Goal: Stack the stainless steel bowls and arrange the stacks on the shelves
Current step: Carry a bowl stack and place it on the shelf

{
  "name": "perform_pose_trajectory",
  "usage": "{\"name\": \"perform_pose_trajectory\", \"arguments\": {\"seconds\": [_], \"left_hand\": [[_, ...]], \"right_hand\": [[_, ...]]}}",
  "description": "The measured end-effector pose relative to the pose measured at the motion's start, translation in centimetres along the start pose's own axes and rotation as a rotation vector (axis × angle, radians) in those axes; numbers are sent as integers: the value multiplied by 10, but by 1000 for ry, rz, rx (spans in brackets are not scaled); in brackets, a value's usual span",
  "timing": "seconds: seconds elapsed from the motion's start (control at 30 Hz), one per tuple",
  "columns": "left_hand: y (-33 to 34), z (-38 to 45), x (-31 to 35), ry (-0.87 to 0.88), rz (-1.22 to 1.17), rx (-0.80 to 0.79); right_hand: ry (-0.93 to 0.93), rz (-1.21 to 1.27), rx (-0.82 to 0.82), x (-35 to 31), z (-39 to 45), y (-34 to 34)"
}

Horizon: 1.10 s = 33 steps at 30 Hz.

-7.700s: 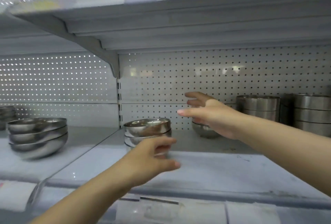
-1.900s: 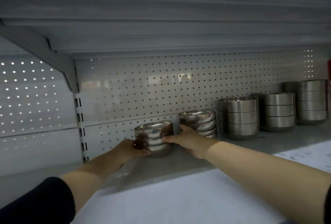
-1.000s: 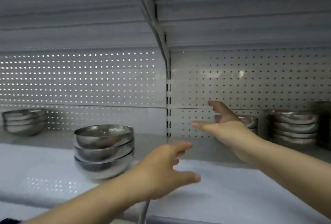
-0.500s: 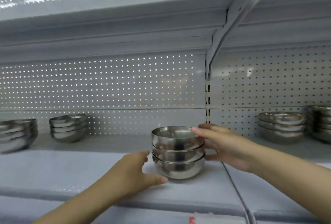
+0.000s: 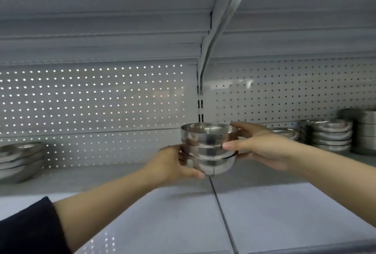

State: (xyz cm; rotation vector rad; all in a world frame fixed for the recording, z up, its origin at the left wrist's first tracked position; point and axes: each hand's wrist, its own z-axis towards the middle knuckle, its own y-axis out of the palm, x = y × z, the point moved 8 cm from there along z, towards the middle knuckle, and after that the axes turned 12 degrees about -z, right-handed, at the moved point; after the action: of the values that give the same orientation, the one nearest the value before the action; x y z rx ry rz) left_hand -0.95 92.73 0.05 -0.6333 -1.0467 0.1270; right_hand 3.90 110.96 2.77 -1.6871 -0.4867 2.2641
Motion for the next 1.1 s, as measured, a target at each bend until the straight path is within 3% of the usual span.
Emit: {"name": "perform_pose_trajectory", "arguments": {"seconds": [0.37, 0.63, 0.93, 1.1], "left_hand": [[80, 125, -31, -105, -65, -129], [93, 134, -51, -97, -141, -188], [92, 134, -57, -77, -141, -153], [94, 137, -57, -76, -142, -154]], "right_hand": [[137, 13, 76, 86, 61, -76], [140, 19, 140, 109, 77, -68], [104, -101, 134, 102, 80, -69], [81, -49, 169, 101, 82, -68]]}}
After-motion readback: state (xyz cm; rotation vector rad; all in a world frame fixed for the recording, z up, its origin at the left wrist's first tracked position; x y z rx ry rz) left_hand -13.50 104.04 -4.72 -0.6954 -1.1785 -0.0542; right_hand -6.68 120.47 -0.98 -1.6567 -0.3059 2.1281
